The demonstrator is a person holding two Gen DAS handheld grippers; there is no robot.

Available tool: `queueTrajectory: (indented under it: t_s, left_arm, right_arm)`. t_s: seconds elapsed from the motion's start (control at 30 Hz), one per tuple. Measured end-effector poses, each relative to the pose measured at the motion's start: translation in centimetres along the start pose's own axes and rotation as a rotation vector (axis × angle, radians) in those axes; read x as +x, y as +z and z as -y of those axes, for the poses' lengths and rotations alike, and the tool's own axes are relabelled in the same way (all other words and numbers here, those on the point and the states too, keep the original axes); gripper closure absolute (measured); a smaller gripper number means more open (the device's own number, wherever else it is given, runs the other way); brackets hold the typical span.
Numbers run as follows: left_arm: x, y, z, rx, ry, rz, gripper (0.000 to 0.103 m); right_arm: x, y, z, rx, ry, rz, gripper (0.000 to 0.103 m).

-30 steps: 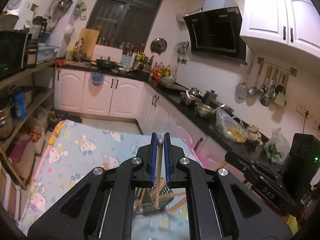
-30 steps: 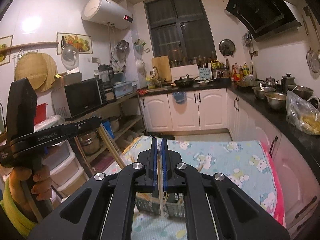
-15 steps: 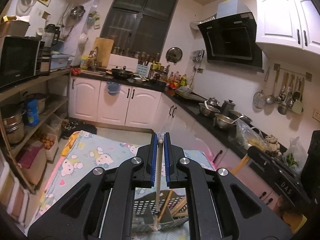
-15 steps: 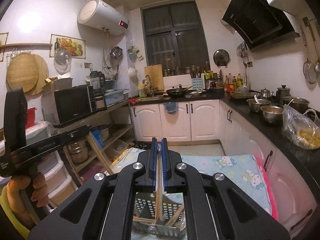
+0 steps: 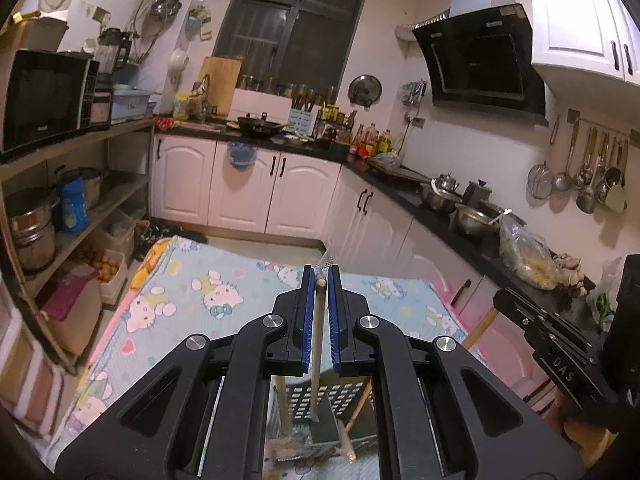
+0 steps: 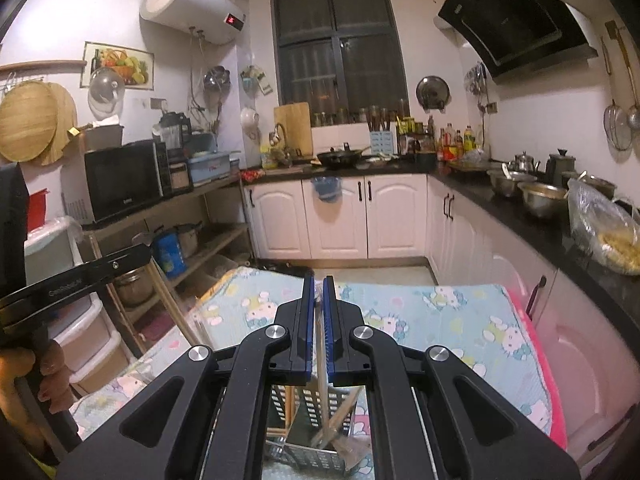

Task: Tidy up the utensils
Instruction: 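Lower both held chopsticks down into the caddy compartments, then open the left tool in the caddy while the right tool releases its chopstick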

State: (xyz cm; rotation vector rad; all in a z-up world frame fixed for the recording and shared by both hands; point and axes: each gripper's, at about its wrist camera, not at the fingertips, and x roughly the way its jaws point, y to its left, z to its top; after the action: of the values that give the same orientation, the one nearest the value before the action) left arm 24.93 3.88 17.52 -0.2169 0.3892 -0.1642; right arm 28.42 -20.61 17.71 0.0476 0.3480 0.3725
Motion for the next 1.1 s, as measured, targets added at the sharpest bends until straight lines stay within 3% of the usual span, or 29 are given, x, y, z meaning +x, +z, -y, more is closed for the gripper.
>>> queueTrajectory:
  t_s: [0.5,0.9,1.1]
  left_arm:
    - [2.3,-4.0,0.8,0.058,-0.003,-0.094,0.101]
    - [1.9,-6.1,0.7,0.079,-0.005,-0.125,0.100]
    - [1.5,-6.2,0.8,0.083,0.000,-0.128,0.092]
  right_arm:
    - [1.9,-4.2,-1.5,-0.023,0.011,-0.068,0.098]
    - [1.5,-6.0,-2.0,-0.047,0.003,-0.093,0.098]
    - [1.3,-7.0,-1.7,-0.033,0.004,-0.118,0.098]
